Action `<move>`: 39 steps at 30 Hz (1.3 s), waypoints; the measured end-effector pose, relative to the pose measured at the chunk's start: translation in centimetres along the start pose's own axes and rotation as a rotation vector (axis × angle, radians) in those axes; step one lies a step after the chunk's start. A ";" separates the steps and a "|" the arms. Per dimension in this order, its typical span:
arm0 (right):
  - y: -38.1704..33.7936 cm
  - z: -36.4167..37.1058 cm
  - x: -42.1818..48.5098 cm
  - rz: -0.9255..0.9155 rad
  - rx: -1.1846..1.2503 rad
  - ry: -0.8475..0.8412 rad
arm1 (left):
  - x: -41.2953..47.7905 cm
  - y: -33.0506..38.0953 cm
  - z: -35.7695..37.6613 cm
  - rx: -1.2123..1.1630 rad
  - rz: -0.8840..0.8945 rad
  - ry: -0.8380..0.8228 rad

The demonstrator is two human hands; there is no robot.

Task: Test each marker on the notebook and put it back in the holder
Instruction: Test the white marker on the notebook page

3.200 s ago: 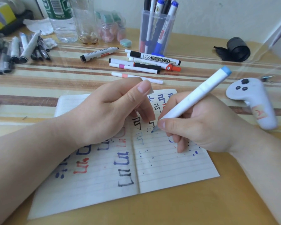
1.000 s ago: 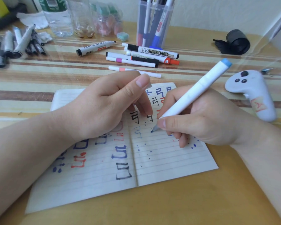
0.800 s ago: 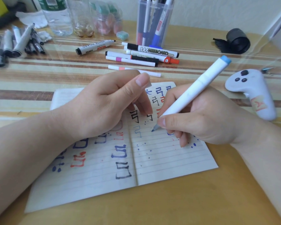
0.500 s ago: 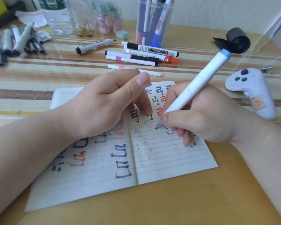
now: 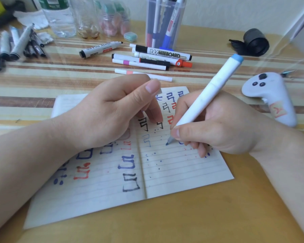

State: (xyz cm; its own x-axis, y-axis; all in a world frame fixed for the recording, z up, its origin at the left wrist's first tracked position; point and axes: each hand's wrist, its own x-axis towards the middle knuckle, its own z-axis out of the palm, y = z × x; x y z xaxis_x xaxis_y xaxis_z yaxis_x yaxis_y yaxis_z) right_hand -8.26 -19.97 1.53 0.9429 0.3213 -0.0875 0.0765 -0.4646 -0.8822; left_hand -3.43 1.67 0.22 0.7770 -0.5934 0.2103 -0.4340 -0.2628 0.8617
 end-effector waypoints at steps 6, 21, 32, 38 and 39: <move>0.5 -0.3 0.5 -0.043 0.374 0.082 | 0.0 -0.3 0.0 -0.023 0.031 -0.007; 0.3 -0.1 0.5 -0.258 0.658 0.369 | 0.3 -1.2 0.1 0.072 0.049 -0.038; 0.7 0.3 0.1 -0.245 0.335 0.226 | -0.1 -0.8 0.1 0.180 0.176 0.062; 0.0 0.6 0.2 -0.200 0.497 0.255 | -0.2 0.0 -0.1 0.347 0.333 0.200; -0.2 0.9 0.2 -0.187 0.545 0.272 | -0.3 0.2 -0.1 0.371 0.348 0.215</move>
State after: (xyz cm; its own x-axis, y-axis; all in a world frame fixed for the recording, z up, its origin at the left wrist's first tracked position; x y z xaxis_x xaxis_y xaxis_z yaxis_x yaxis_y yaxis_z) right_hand -8.36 -19.06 1.26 0.9837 0.1023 0.1478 0.1390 0.0885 -0.9863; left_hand -3.67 1.87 0.34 0.6178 -0.5345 0.5768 -0.7832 -0.3528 0.5119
